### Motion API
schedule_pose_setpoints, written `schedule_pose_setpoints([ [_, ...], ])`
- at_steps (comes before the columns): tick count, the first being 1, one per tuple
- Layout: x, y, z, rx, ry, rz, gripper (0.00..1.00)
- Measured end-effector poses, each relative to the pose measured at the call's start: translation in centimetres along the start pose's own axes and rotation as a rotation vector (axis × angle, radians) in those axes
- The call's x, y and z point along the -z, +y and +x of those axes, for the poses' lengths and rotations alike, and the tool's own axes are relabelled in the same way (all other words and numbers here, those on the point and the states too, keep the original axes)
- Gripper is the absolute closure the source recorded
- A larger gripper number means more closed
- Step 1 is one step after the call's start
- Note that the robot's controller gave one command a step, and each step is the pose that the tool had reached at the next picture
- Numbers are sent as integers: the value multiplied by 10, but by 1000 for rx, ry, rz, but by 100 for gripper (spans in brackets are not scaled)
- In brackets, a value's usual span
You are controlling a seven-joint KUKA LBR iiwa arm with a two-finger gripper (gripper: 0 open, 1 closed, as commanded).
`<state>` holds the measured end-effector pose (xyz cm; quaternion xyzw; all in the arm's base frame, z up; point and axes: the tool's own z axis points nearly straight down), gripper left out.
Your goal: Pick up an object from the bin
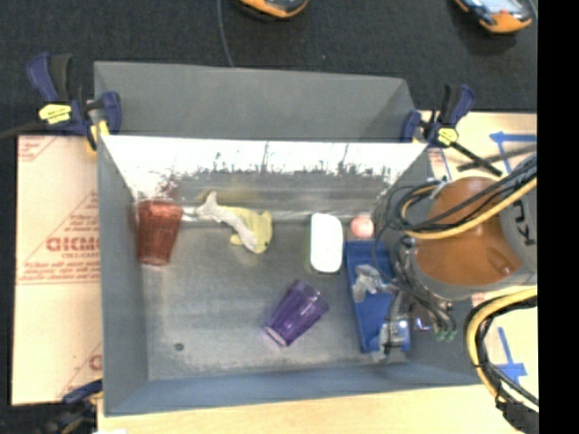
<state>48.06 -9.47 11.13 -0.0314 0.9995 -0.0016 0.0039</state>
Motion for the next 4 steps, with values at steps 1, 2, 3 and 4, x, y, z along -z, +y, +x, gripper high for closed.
schedule_pose_setpoints([
  [1,-35,32,-29,-208,-7,2,0],
  [2,19,-31,-47,-19,2,0,0],
  [3,-19,37,-100,-141,-2,-3,0],
  [4,-35,39,-63,64,-7,5,0],
])
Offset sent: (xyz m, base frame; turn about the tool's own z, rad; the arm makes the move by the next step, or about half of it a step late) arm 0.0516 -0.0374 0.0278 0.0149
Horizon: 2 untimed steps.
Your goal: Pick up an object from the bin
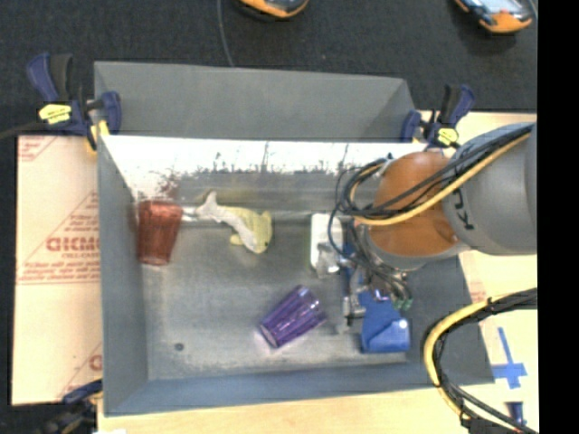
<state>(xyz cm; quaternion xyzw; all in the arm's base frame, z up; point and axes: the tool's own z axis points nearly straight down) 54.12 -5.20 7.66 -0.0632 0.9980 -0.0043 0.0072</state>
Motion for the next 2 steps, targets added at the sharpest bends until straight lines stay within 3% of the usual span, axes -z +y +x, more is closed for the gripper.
schedule_pose_setpoints([
  [1,-3,37,12,-102,0,-6,0],
  [2,-2,85,9,127,0,-2,0],
])
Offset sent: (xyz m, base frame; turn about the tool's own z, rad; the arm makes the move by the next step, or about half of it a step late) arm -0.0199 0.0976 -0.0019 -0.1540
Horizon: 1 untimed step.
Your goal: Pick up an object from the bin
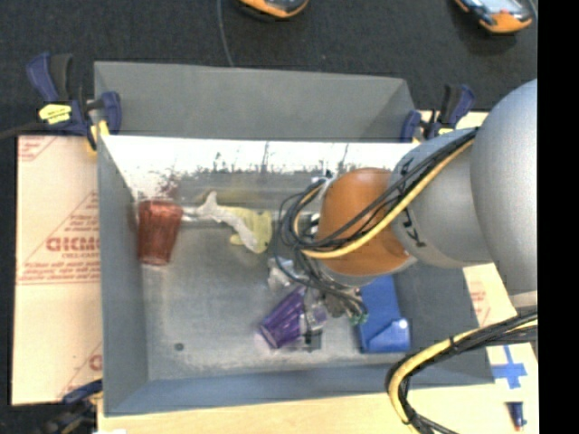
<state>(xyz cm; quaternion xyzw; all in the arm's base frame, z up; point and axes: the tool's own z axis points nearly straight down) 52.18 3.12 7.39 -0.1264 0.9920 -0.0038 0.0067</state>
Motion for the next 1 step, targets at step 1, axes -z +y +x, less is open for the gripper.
schedule_pose_setpoints([
  [1,-2,35,28,-112,1,-3,100],
])
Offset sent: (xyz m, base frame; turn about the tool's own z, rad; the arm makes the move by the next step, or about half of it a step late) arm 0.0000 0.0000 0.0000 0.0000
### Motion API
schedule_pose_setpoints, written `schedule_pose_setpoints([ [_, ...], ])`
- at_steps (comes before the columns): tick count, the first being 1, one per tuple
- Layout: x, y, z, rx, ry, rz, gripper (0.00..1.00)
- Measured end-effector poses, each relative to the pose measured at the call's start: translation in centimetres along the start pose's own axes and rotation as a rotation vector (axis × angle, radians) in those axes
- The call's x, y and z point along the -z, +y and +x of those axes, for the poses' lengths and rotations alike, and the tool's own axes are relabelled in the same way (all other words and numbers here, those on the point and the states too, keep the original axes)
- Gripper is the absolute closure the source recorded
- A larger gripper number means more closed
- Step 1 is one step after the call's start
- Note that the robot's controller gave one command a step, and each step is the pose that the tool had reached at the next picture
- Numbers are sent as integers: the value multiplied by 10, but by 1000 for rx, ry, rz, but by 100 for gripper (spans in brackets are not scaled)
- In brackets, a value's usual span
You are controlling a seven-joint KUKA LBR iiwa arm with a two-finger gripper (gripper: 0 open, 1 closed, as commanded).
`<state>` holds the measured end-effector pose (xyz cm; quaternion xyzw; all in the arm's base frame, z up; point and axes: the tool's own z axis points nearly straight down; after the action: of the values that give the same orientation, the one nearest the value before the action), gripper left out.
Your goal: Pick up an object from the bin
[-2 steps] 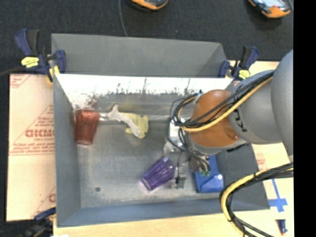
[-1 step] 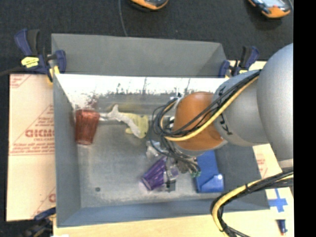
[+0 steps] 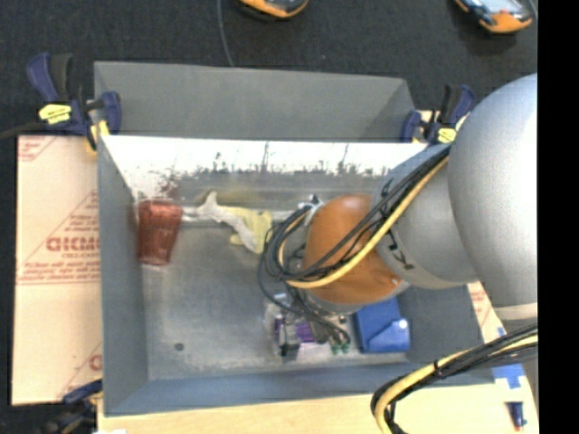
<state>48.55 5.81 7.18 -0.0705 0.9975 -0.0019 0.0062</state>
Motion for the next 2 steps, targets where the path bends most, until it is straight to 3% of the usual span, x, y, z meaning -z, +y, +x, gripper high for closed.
schedule_pose_setpoints([
  [1,0,0,0,1,0,1,100],
  [2,21,-15,1,115,2,0,100],
])
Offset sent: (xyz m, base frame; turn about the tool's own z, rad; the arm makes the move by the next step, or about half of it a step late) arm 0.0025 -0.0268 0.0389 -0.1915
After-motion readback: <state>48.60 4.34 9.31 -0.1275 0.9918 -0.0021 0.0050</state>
